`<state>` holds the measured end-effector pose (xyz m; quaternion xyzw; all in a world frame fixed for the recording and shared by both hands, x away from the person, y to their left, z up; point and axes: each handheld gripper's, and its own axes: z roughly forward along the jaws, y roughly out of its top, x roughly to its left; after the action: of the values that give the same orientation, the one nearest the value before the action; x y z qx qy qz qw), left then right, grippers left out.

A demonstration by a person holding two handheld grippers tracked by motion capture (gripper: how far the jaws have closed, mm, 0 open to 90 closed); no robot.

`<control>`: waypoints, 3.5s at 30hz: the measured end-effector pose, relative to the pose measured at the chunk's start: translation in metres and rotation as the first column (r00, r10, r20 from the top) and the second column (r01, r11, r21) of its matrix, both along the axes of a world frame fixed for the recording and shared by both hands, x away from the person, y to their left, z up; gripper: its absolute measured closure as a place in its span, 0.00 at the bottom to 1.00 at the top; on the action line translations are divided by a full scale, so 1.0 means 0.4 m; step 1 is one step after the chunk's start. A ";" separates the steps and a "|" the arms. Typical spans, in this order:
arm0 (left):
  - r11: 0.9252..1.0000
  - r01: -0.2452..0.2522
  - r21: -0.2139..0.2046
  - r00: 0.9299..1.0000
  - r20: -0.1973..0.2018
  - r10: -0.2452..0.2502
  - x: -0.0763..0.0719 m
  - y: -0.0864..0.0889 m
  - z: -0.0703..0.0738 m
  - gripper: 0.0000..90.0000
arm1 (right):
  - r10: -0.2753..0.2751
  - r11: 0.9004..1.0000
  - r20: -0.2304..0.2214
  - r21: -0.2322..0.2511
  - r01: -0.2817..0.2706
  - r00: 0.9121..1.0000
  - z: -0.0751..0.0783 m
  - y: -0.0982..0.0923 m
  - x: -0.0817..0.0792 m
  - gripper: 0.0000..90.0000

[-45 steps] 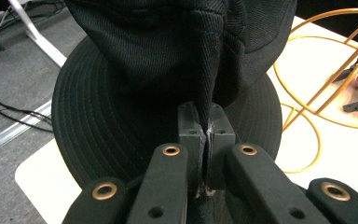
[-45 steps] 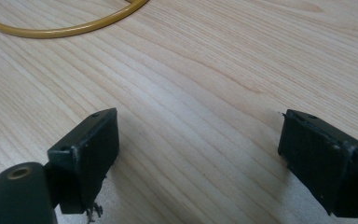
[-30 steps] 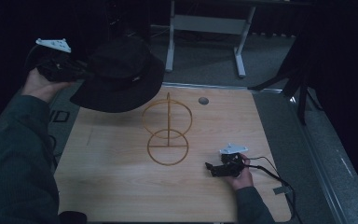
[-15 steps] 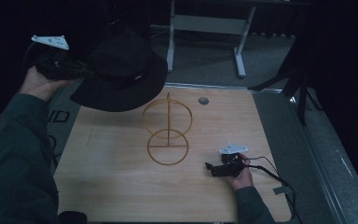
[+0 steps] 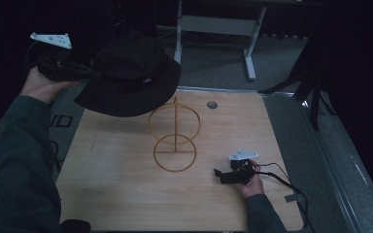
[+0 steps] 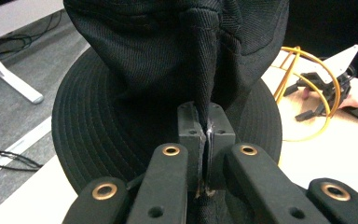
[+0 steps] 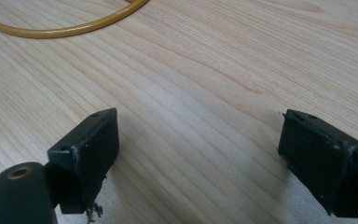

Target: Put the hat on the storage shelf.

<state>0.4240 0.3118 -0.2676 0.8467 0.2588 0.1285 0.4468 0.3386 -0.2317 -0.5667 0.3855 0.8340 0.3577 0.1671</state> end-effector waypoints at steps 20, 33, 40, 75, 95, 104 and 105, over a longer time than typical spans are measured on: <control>0.999 0.028 -0.027 0.999 0.019 -0.028 -0.007 -0.008 0.023 0.98 | 0.000 1.000 0.001 -0.001 0.000 1.000 0.000 0.000 0.000 0.14; 0.998 0.046 -0.042 0.999 0.029 -0.045 -0.008 -0.013 0.041 0.98 | 0.000 1.000 0.000 -0.002 0.000 1.000 0.000 0.000 0.000 0.14; 0.997 0.070 -0.046 0.997 0.027 -0.068 -0.007 -0.027 0.043 0.98 | 0.000 1.000 0.000 -0.001 0.000 1.000 0.000 0.000 0.000 0.14; 0.959 0.282 -0.033 0.959 -0.031 -0.283 -0.023 -0.174 -0.033 0.98 | 0.001 1.000 0.000 -0.002 -0.001 1.000 0.000 0.000 0.000 0.14; 0.944 0.325 0.051 0.942 -0.107 -0.318 -0.044 -0.259 -0.146 0.75 | 0.000 1.000 0.000 -0.001 0.000 1.000 0.000 0.000 0.000 0.14; 0.966 0.259 -0.011 0.961 -0.095 -0.259 -0.039 -0.242 -0.153 0.43 | 0.000 1.000 0.001 -0.002 0.000 1.000 0.000 0.000 0.000 0.14; 0.968 0.252 -0.012 0.963 -0.092 -0.252 -0.039 -0.238 -0.152 0.43 | 0.000 1.000 0.001 -0.002 0.000 1.000 0.000 0.000 0.000 0.14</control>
<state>0.4086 0.2166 -0.3284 0.8778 0.1693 0.0313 0.4470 0.3386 -0.2318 -0.5668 0.3851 0.8343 0.3571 0.1678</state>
